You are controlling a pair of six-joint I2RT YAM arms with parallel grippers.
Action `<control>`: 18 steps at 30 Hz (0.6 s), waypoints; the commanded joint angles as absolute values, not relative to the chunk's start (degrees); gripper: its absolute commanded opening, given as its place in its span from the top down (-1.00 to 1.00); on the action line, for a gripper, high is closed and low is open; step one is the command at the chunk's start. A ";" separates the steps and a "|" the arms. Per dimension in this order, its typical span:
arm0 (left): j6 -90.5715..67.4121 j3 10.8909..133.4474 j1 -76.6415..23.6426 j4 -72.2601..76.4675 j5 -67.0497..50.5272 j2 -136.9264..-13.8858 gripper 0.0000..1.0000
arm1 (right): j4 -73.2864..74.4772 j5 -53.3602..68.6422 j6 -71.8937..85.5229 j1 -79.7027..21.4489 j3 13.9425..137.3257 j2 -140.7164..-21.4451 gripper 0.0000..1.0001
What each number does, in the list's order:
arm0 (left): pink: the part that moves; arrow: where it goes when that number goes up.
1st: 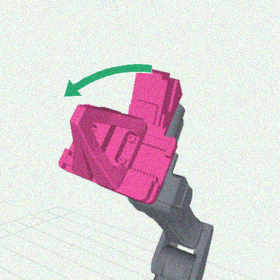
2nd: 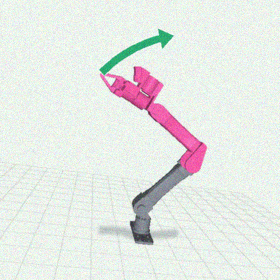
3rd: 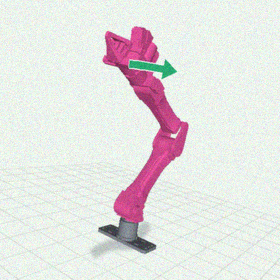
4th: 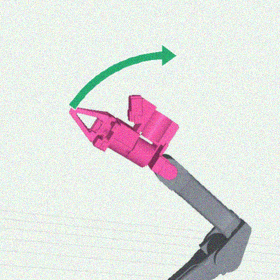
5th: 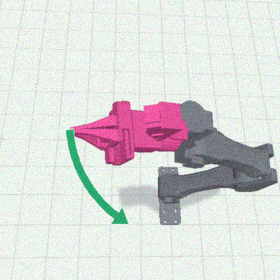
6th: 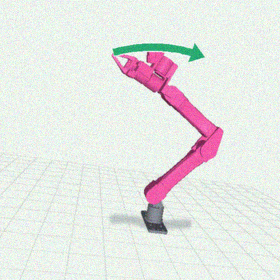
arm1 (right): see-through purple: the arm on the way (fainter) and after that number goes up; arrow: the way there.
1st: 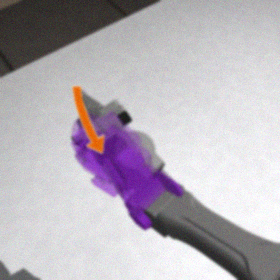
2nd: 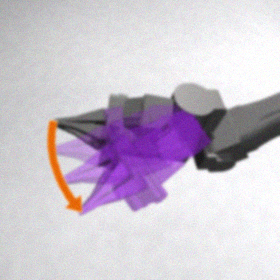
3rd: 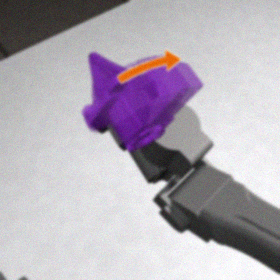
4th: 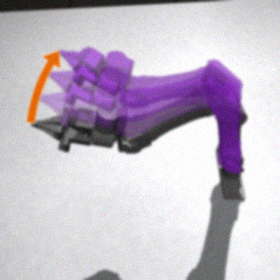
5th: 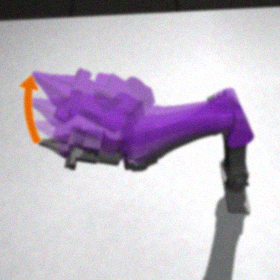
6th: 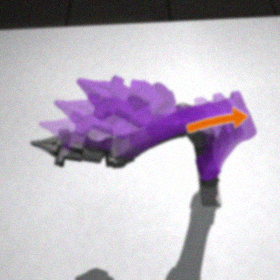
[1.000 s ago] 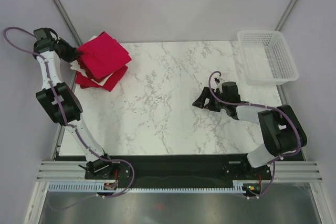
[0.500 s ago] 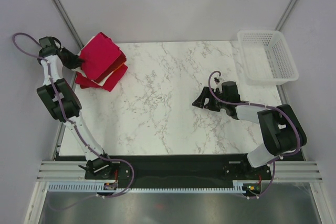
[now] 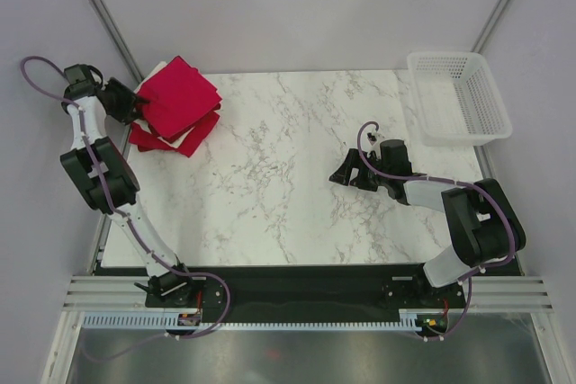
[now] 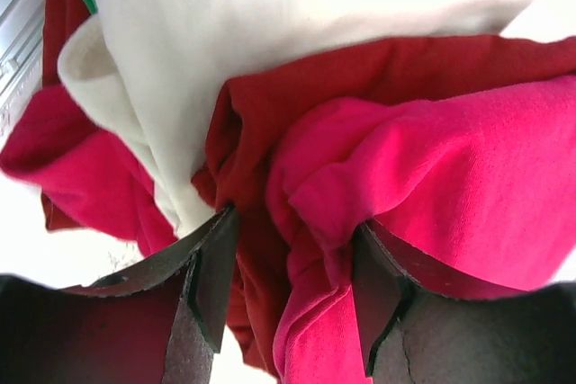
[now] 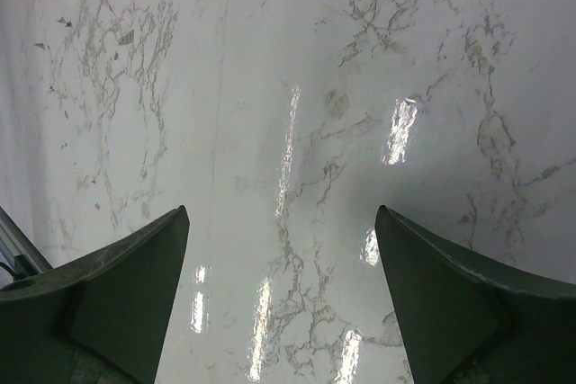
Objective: Fold and stack the t-shirts
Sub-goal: Neatly place the folded tshirt to the corner, then reset both grippers
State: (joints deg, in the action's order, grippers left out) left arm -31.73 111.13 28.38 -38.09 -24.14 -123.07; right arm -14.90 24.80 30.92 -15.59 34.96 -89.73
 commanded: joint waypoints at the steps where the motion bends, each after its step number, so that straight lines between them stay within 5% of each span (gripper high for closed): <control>1: -33.05 109.60 30.15 -40.43 -24.52 -116.81 -0.17 | -11.60 24.00 30.67 -15.64 34.72 -91.41 -0.87; 14: -35.59 106.52 30.06 -40.43 -23.29 -107.49 -0.09 | -11.87 23.73 30.85 -15.64 34.37 -90.97 -0.88; 18: -36.47 106.09 30.06 -40.43 -24.17 -104.42 0.31 | -11.87 23.73 30.85 -15.64 34.37 -90.97 -0.88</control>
State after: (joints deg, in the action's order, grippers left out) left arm -34.46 106.45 29.45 -40.64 -24.05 -109.32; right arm -14.96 24.75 31.27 -15.59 34.96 -89.73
